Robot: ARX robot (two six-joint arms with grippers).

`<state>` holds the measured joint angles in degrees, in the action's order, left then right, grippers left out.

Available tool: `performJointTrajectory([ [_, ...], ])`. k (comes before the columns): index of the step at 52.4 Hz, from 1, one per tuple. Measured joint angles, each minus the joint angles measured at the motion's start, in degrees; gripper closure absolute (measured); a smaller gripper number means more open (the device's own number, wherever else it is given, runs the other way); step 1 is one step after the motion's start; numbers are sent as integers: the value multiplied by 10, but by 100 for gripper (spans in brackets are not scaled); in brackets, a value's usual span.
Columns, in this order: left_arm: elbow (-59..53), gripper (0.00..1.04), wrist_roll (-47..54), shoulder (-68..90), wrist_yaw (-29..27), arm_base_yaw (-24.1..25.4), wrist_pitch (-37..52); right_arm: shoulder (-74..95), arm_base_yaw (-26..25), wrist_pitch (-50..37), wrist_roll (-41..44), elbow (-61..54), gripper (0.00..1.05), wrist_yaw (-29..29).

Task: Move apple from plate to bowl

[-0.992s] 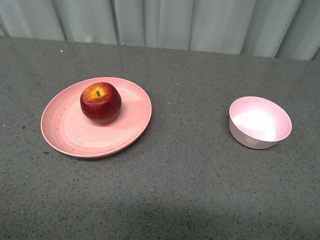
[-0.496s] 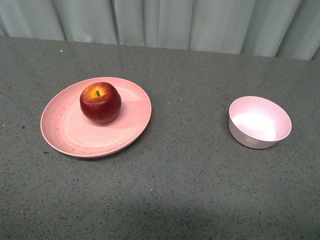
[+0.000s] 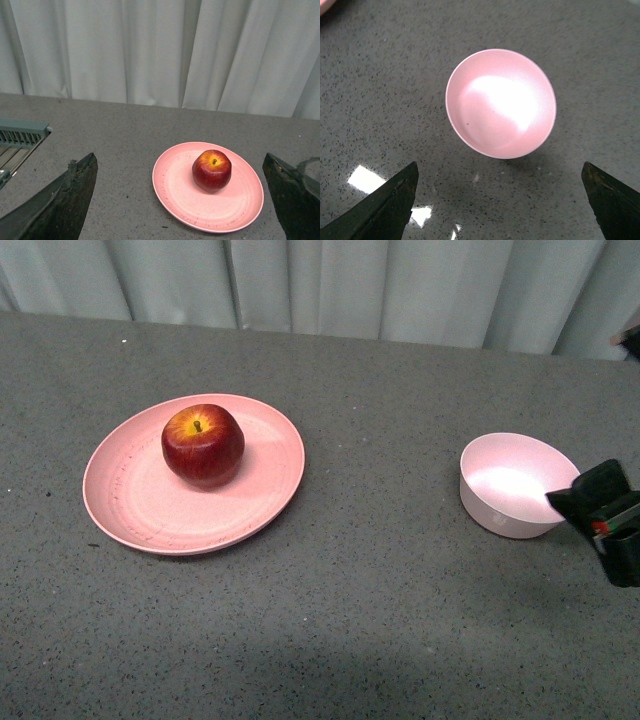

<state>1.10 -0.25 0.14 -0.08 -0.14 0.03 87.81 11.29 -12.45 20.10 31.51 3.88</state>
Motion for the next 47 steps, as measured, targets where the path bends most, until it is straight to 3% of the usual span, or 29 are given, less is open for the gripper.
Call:
performJointTrajectory([
  [31, 0, 7, 0, 0, 0, 0, 0, 272, 40, 56, -8, 187, 10, -5],
  [47, 0, 7, 0, 0, 0, 0, 0, 300, 46, 63, -7, 212, 52, -5],
])
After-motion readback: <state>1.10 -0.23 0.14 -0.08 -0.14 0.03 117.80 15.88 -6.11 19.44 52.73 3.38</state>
